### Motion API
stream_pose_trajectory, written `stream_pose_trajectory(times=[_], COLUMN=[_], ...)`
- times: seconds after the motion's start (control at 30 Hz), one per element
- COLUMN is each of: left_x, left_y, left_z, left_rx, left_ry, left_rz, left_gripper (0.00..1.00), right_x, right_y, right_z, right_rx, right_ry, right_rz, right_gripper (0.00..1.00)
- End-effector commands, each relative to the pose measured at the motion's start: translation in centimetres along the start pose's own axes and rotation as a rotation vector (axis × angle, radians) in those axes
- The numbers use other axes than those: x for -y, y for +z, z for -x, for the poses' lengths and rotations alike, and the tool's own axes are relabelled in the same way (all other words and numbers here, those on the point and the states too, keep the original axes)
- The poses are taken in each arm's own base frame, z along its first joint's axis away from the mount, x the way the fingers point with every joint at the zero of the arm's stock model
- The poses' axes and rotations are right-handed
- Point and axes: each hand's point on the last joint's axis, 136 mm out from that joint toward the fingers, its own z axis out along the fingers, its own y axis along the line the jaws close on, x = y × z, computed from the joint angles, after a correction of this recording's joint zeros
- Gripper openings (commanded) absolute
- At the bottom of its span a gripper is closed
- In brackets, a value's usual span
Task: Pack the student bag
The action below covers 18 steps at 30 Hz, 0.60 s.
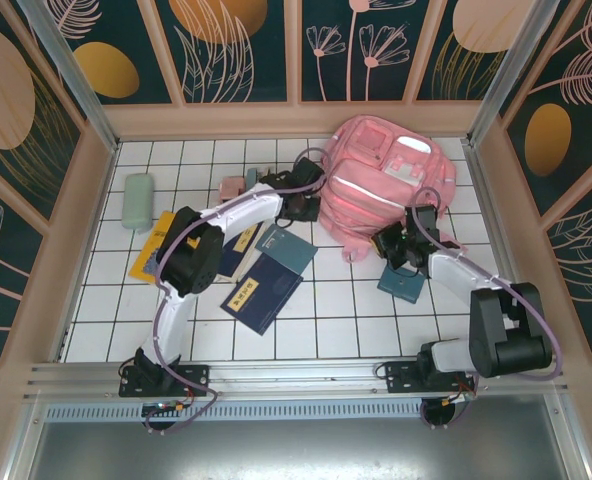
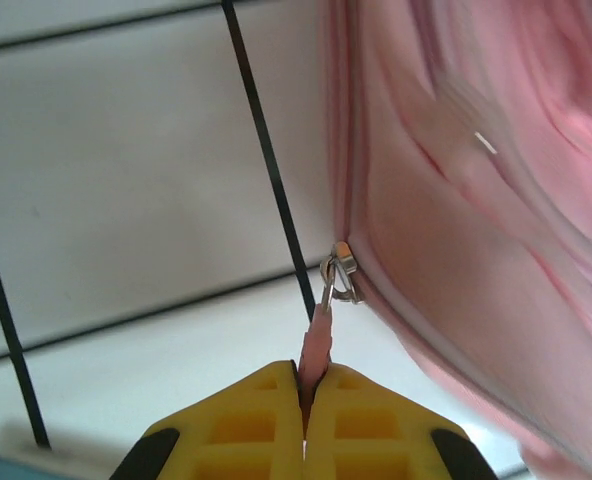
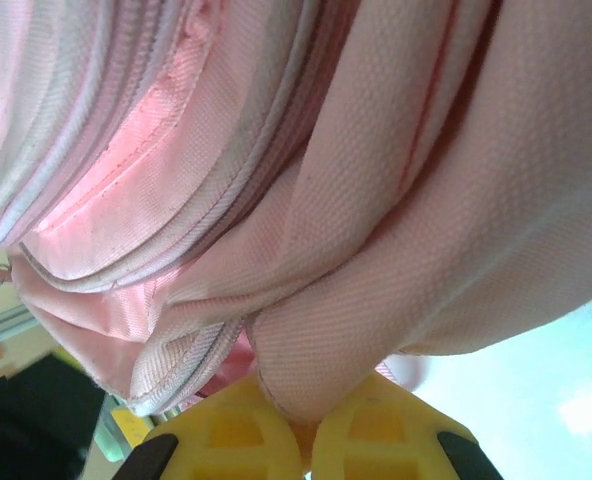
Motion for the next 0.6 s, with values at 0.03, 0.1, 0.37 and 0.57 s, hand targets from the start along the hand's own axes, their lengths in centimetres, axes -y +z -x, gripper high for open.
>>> stream_pose_trajectory(times=[0.03,0.1,0.37,0.57], left_x=[-7.2,-6.6,-2.5,3.5], left_y=[-0.1,-0.6,-3.9,-4.7], left_z=[4.1,4.6,1.3,-3.0], left_rx=[0.058,0.065,0.072,0.030], left_ry=[-0.066,-0.059,-0.022,0.059], left_rz=[0.199,0.176,-0.022,-0.112], left_gripper=[0.00,0.00,0.00,0.00], right_x=[1.8,1.5,-1.1,-2.0], right_y=[-1.4,-1.5,-1.5,-2.9], right_z=[2.5,3.0,7.0,10.8], right_rx=[0.095,0.095,0.121,0.191], right_ry=[-0.033,-0.062,-0.229,-0.267], right_rz=[-0.068,-0.072,-0.071,-0.123], right_gripper=[0.00,0.00,0.00,0.03])
